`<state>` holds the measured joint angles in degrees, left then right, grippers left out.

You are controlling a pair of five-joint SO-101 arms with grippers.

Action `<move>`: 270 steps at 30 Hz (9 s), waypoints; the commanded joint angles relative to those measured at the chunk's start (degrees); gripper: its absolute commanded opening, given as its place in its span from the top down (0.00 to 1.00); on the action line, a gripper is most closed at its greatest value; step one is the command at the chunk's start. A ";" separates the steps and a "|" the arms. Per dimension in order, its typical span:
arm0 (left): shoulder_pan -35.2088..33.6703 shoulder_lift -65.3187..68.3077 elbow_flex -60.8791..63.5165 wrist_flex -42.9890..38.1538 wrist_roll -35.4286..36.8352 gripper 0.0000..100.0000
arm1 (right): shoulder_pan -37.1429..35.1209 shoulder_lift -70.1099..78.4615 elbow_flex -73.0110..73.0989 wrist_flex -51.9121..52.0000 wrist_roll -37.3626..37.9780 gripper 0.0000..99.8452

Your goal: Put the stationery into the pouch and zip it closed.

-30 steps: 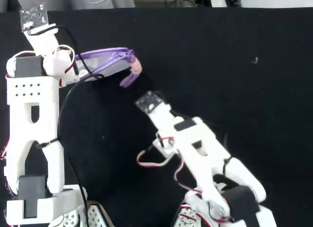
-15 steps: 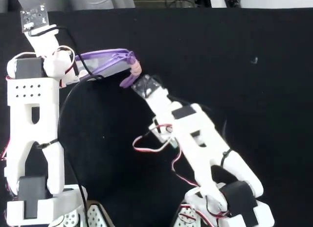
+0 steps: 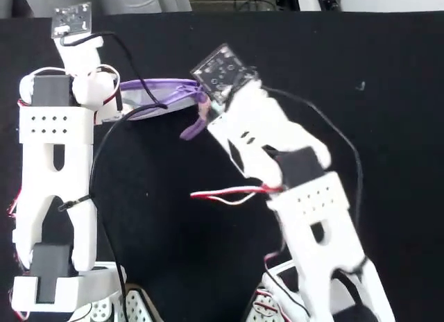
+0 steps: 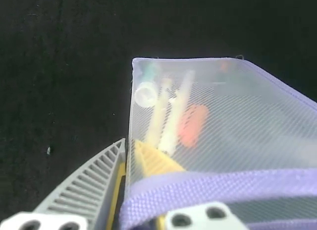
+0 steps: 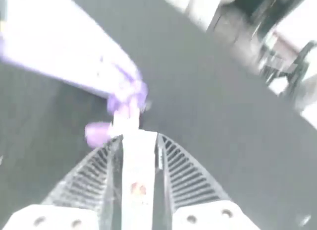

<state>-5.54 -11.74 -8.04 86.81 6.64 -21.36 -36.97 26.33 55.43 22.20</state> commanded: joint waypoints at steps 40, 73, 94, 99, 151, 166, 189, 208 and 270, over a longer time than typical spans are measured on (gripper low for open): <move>1.71 18.55 -28.79 13.98 1.49 0.97 | -10.90 -17.45 32.66 -76.04 -16.35 0.99; -0.13 18.81 -28.62 13.98 1.49 0.97 | -10.73 10.15 21.05 -93.80 -15.91 0.99; -2.68 18.99 -27.21 12.40 1.49 0.97 | -11.08 4.88 36.09 -95.21 -15.91 0.99; -2.68 19.08 -27.30 12.22 1.49 0.97 | -11.08 -5.58 36.26 -79.56 -15.82 0.99; -2.68 18.64 -27.21 12.66 1.23 0.97 | -17.93 -6.20 17.63 -44.13 -8.09 0.69; -2.59 18.99 -27.21 12.57 1.32 0.97 | -13.01 -25.27 25.10 -24.97 -6.68 0.74; -2.59 18.64 -27.12 13.54 1.41 0.97 | -5.89 -17.27 43.12 -51.08 -4.57 0.74; -2.68 18.90 -27.12 13.54 1.41 0.97 | -5.80 -12.88 39.60 -51.69 -4.48 0.98; 4.53 5.80 -42.95 13.98 1.14 0.79 | 16.79 2.42 -17.10 -11.96 -4.13 0.99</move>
<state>1.41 -1.45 -55.43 100.62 7.78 -5.54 -40.66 21.93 36.97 17.89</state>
